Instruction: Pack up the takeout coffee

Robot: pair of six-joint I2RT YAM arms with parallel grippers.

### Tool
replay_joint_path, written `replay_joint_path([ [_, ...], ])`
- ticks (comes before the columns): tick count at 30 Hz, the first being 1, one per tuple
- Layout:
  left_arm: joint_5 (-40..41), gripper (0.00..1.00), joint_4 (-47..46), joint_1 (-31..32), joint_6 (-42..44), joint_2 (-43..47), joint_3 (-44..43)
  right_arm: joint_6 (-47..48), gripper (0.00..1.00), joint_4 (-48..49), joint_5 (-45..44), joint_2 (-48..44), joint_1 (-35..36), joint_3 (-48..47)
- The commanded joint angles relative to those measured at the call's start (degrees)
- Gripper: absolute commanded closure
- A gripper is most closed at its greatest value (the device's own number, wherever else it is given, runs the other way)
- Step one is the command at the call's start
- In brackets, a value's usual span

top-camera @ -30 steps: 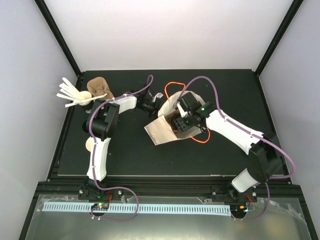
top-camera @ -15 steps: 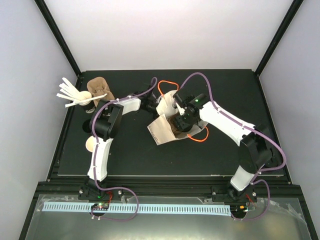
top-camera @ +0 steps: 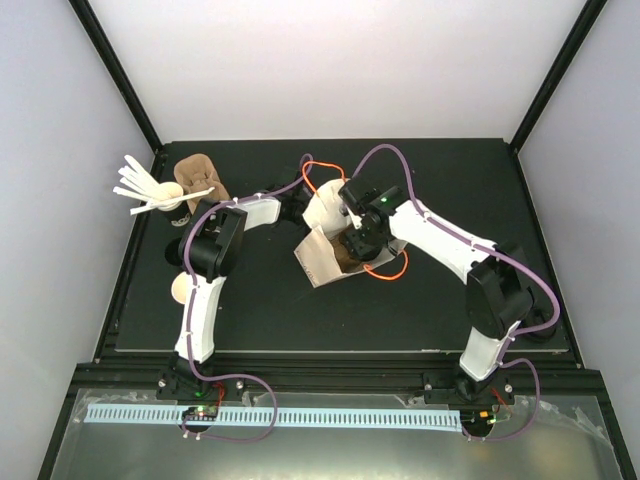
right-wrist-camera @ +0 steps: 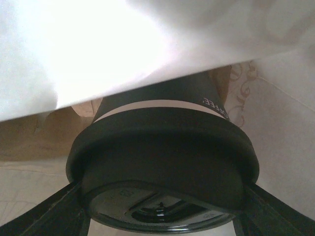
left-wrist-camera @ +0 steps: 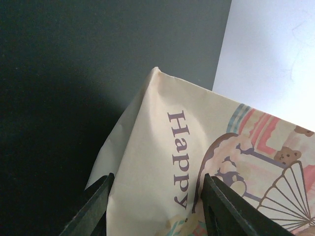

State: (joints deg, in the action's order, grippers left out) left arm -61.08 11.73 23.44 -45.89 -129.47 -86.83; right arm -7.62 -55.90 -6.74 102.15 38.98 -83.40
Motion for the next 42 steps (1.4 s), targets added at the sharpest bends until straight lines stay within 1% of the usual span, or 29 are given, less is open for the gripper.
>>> replay_joint_path([
  [1,-12.05,0.5,0.05,6.27,-0.43,3.36,0.17,1.12,0.6,14.68,4.1,10.15,0.41,4.79],
  [6,-9.78,0.45,0.63,6.76,-0.85,4.81,2.4,0.67,0.6,15.75,4.73,13.33,0.45,4.51],
  [8,-8.58,0.38,-0.33,6.66,-2.17,5.51,4.07,0.35,0.6,16.92,5.09,14.04,0.44,4.47],
  [11,-7.83,0.28,-5.34,6.49,-6.0,6.62,7.49,-0.29,0.6,17.18,5.09,15.45,0.46,3.0],
  [15,-7.48,0.27,-15.65,5.48,-14.67,8.58,12.94,-1.18,0.6,15.63,4.07,14.53,0.56,2.16],
  [17,-7.54,0.27,-18.53,5.21,-16.87,9.05,14.77,-1.7,0.6,11.24,3.63,14.24,0.52,-0.54],
  [18,-7.64,0.27,-18.09,5.28,-16.71,9.14,14.98,-1.85,0.57,7.33,4.11,14.67,0.69,-2.99],
  [19,-7.98,0.27,-17.1,5.41,-16.24,9.18,15.03,-2.16,0.57,0.99,4.1,15.28,0.86,-5.94],
  [21,-8.58,0.27,-15.0,5.87,-14.58,9.4,15.06,-3.02,0.57,-4.59,4.16,14.36,1.76,-8.05],
  [24,-8.53,0.26,-12.81,6.16,-12.21,10.7,16.56,-4.33,0.57,-7.6,5.21,9.97,1.95,-5.85],
  [28,-11.8,0.25,-17.04,7.58,-15.66,11.69,19.16,-4.15,0.6,-14.01,3.91,7.61,1.97,-4.78],
  [30,-12.42,0.24,-17.18,9.25,-16.07,12.59,19.26,-4.45,0.6,-16.56,3.47,6.0,1.96,-4.37],
  [33,-12.08,0.24,-16.81,11.87,-15.51,13.73,19.15,-5.38,0.6,-19.01,3.53,3.35,1.9,-4.17],
  [35,-10.59,0.22,-13.08,11.92,-11.74,14.15,18.73,-5.71,0.6,-19.6,3.29,2.97,1.97,-3.81],
  [37,-6.47,0.17,-5.89,10.13,-5.64,15.24,18.26,-5.27,0.6,-18.55,3.48,3.68,1.94,-2.74],
  [38,-4.73,0.12,-3.87,8.74,-3.84,16.14,18.42,-5.08,0.6,-18.28,3.24,4.34,1.97,-2.39],
  [40,-1.79,0.03,-3.4,5.25,-3.28,18.62,20.12,-4.59,0.6,-16.6,2.75,4.87,1.97,-0.88],
  [42,0.94,0.01,-4.28,1.74,-3.35,21.72,22.38,-4.16,0.6,-14.58,2.35,4.67,1.98,0.78],
])
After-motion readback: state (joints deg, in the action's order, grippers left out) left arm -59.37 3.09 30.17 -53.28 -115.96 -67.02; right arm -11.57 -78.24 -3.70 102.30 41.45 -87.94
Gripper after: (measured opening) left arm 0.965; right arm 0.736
